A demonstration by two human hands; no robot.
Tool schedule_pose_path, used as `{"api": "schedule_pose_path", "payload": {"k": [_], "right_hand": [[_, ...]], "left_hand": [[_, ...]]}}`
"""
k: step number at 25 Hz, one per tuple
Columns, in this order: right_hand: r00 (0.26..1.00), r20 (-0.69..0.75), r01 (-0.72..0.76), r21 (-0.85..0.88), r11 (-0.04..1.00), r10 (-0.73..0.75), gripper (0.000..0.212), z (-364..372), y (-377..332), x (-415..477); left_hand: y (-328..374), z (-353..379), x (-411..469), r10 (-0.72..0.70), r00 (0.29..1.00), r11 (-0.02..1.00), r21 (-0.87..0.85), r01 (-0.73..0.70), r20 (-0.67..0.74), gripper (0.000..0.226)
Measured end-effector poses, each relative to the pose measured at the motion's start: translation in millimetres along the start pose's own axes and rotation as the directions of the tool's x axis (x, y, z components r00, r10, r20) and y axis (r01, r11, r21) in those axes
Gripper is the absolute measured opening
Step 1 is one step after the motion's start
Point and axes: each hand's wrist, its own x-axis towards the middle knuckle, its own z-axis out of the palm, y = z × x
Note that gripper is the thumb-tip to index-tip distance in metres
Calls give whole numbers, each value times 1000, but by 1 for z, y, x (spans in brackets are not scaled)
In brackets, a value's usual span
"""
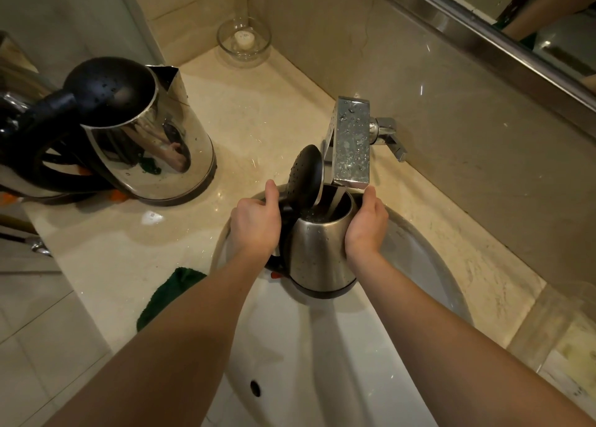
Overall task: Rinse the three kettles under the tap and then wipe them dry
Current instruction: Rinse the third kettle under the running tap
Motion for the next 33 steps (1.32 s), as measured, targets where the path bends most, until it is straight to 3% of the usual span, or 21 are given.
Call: {"api": "schedule_pose_path", "payload": {"k": [33], "right_hand": [[1000,-4,9,14,1000,-9,36,1,6,4]], "left_hand": [[-4,5,3,23,999,999,23,-22,-46,62]]}}
